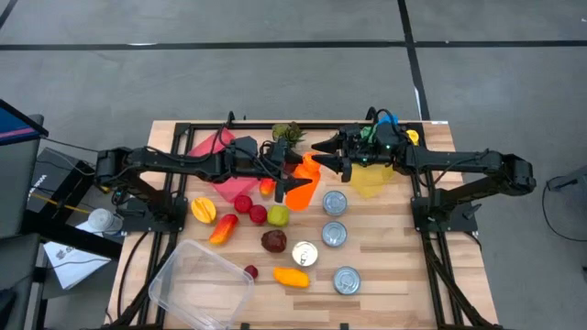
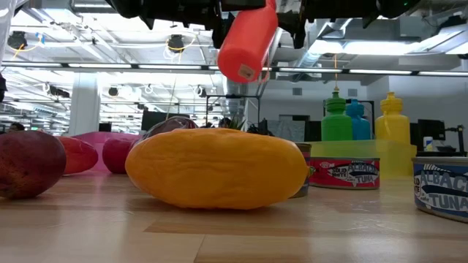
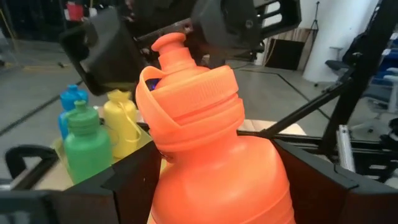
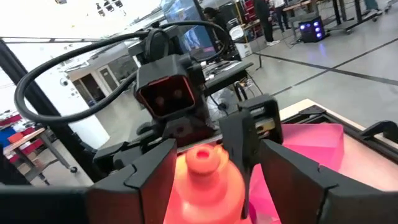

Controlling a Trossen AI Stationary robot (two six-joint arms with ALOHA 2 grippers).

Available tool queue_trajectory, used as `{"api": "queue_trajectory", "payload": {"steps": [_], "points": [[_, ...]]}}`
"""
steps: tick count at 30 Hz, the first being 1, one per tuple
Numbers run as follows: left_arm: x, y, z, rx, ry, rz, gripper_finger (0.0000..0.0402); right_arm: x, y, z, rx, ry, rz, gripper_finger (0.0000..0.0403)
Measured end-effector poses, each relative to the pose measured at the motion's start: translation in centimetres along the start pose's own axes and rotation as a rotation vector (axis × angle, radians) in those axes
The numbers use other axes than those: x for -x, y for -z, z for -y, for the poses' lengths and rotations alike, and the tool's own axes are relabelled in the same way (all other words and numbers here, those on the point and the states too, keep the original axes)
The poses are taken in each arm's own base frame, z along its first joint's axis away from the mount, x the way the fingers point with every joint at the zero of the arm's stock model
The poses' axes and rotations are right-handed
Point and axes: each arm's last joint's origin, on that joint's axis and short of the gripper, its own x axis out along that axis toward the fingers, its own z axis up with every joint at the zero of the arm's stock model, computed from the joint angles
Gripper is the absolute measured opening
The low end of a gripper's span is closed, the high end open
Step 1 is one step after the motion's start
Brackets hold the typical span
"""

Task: Pick & Place Food Item
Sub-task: Put the orange tumbler into the yellow bin

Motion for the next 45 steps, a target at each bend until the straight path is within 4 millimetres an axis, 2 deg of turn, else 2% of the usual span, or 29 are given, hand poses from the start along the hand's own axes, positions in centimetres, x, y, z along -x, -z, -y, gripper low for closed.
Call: {"api": "queue_trajectory", "payload": {"steps": [11, 20, 24, 29, 38, 45], "points": [[0.00, -0.06, -0.06, -0.003, -0.016, 0.006, 0.0281, -0.01, 0.05, -0.10, 0.000, -0.010, -0.005, 0.0209], [-0.01, -0.05, 0.06, -0.004, -0.013, 0.008, 0.0281, -0.01, 0.07, -0.14, 0.000, -0.017, -0.008, 0.0142], [0.00, -0.15, 0.06, -0.005, -0.013, 0.020, 0.0281, 0.01, 0.02, -0.17, 0.001, -0.019, -0.004, 0.0128], [-0.07, -0.06, 0.06, -0.005, -0.012, 0.019, 0.0281, 0.01, 0.01, -0.15, 0.001, -0.018, -0.004, 0.0136], [-0.36, 0.31, 0.23, -0.004, -0.011, 0.009, 0.0281, 0.06, -0.05, 0.24, 0.012, -0.003, -0.006, 0.0201], [-0.36, 0.29, 0.23, -0.004, -0.012, 0.011, 0.0281, -0.36, 0.26, 0.49, 0.016, -0.002, -0.012, 0.0178]]}}
